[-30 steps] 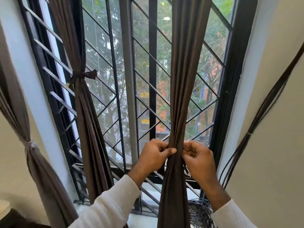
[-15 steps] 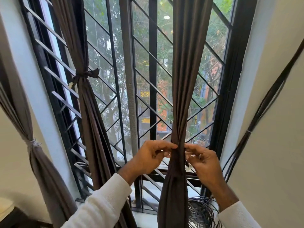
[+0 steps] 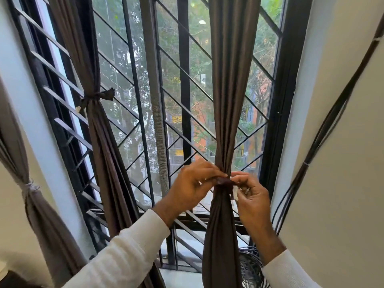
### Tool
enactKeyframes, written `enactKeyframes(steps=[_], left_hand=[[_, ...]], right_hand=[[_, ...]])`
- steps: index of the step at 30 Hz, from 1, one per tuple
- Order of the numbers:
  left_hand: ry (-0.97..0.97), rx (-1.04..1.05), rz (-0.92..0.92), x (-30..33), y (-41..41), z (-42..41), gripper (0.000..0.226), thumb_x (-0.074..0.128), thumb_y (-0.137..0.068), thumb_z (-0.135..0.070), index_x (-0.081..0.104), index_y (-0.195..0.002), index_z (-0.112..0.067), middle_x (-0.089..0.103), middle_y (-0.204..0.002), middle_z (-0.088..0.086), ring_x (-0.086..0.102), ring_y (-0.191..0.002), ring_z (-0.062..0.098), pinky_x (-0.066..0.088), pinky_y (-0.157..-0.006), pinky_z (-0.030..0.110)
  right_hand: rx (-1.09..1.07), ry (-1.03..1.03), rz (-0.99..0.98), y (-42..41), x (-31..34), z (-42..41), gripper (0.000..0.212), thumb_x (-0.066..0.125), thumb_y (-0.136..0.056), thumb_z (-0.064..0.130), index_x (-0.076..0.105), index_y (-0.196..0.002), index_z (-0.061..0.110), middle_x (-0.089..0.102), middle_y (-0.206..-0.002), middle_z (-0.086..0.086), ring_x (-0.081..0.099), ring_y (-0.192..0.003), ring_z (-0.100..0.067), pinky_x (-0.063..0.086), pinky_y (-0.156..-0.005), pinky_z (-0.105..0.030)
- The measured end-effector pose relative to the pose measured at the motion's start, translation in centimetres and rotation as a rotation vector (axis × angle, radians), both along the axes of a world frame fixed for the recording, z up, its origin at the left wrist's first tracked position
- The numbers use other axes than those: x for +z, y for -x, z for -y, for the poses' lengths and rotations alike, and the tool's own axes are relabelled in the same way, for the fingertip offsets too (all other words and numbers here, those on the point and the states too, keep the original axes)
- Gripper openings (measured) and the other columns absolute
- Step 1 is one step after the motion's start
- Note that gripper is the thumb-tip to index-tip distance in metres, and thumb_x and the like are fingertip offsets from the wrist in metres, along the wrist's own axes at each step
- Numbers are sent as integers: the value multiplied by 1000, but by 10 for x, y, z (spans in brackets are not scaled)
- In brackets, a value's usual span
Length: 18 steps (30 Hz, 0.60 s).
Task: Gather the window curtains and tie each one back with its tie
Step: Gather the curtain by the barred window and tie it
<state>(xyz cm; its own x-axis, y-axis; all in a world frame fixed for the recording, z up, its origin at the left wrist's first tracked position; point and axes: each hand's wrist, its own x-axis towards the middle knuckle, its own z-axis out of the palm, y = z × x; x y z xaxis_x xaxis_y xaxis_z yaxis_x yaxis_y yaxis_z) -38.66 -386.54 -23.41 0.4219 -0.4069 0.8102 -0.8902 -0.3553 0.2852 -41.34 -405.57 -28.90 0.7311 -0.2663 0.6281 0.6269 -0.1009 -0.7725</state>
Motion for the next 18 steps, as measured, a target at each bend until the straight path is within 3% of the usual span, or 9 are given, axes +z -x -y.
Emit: enactKeyframes(steps=[3,6,9,12,16,18], left_hand=[[199,-19,-244,10,-3,8,15,84,-93,-10,75,-105,-10,72,-77,-8,62,-67,7,53,-64,31],[246,13,-304,11,-4,16,31,89,-89,-14,58,-88,-17,55,-66,-9,46,-60,8,42,-58,30],[191,44,-281,8,-6,19,23,88,-90,-18,67,-85,-24,61,-70,-17,53,-65,4,44,-64,22],[58,55,-116,8,-5,19,6,80,-97,-18,79,-102,-21,68,-89,-22,63,-86,5,52,-77,26],[-115,59,1,11,-7,18,21,77,-99,-19,76,-119,-14,74,-108,-6,65,-105,15,52,-93,32],[-152,80,0,12,-6,18,23,76,-100,-16,73,-122,-14,73,-111,-5,66,-106,12,52,-94,26]], right_hand=[[-4,-103,36,5,-1,-4,18,73,-89,-15,66,-94,1,77,-96,-1,76,-92,-15,62,-82,-25],[21,-14,56,7,-1,-2,32,73,-84,-22,76,-101,4,78,-98,5,75,-96,-10,60,-87,-21],[96,39,48,9,-4,3,36,72,-89,-17,78,-112,11,78,-109,3,75,-105,-13,57,-93,-20],[130,-1,25,11,-8,7,36,76,-88,-13,77,-117,8,76,-117,-1,74,-112,-20,58,-99,-28],[81,-70,-2,5,-9,9,26,81,-90,6,77,-115,10,79,-106,-7,77,-102,-28,63,-91,-44],[39,-193,-19,-1,-7,9,30,81,-89,2,74,-117,9,80,-104,-8,78,-99,-27,64,-89,-42]])
